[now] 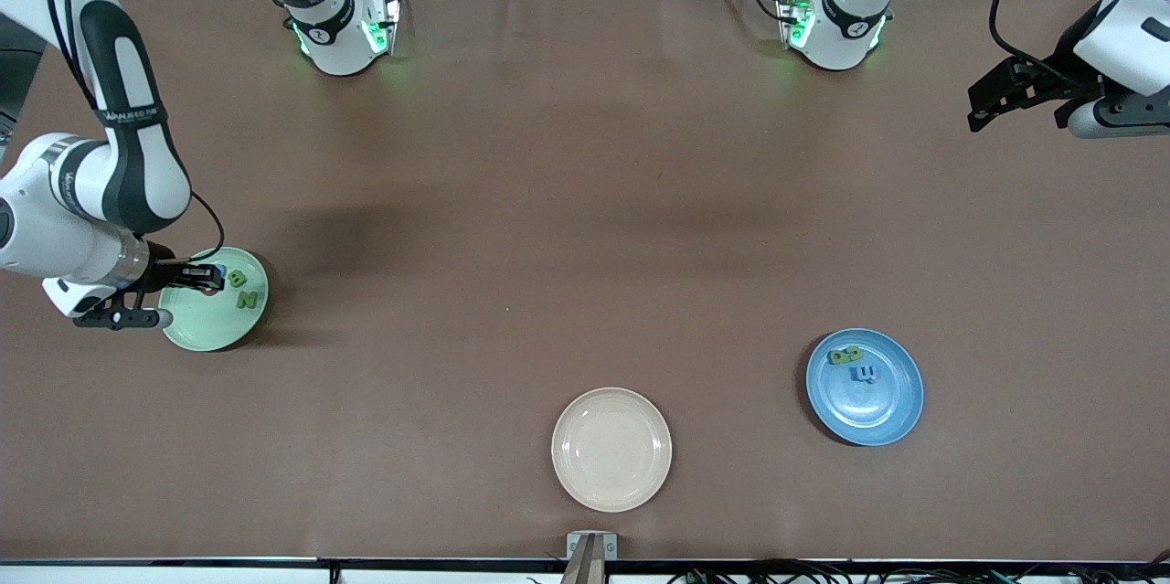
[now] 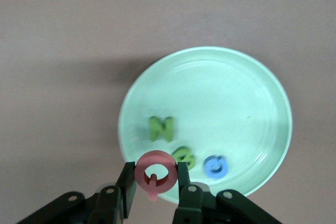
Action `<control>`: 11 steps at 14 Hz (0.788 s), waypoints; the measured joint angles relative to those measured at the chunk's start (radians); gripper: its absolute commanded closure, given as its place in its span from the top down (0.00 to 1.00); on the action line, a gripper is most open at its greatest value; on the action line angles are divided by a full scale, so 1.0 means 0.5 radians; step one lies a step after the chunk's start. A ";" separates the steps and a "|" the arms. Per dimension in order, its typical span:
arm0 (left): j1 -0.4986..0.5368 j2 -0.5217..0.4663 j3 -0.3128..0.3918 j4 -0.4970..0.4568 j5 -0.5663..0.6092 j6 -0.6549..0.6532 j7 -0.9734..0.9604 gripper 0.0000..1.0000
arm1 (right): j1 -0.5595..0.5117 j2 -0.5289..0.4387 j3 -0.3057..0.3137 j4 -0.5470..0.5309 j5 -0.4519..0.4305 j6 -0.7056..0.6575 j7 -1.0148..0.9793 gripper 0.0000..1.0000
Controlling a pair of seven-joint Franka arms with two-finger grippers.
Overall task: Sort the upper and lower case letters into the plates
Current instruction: 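Carry the Q to the green plate and open the right gripper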
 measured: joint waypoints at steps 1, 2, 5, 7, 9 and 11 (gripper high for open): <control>0.000 0.000 0.000 0.000 0.000 0.000 0.000 1.00 | -0.030 0.056 0.001 0.000 0.000 0.065 -0.048 0.20; 0.000 0.000 0.000 0.000 0.000 0.000 0.000 1.00 | -0.055 0.111 0.001 0.002 0.000 0.112 -0.087 0.20; 0.000 0.000 0.000 0.000 0.000 0.000 0.000 1.00 | -0.086 0.246 0.002 0.031 0.000 0.224 -0.131 0.20; -0.001 0.000 -0.004 0.000 0.000 0.000 0.000 1.00 | -0.086 0.296 0.004 0.064 0.000 0.259 -0.140 0.21; -0.001 0.000 -0.015 0.000 0.000 0.000 0.000 1.00 | -0.100 0.344 0.005 0.124 0.000 0.262 -0.174 0.22; -0.001 0.000 -0.029 0.000 0.000 0.000 0.000 1.00 | -0.128 0.397 0.005 0.167 0.001 0.262 -0.210 0.74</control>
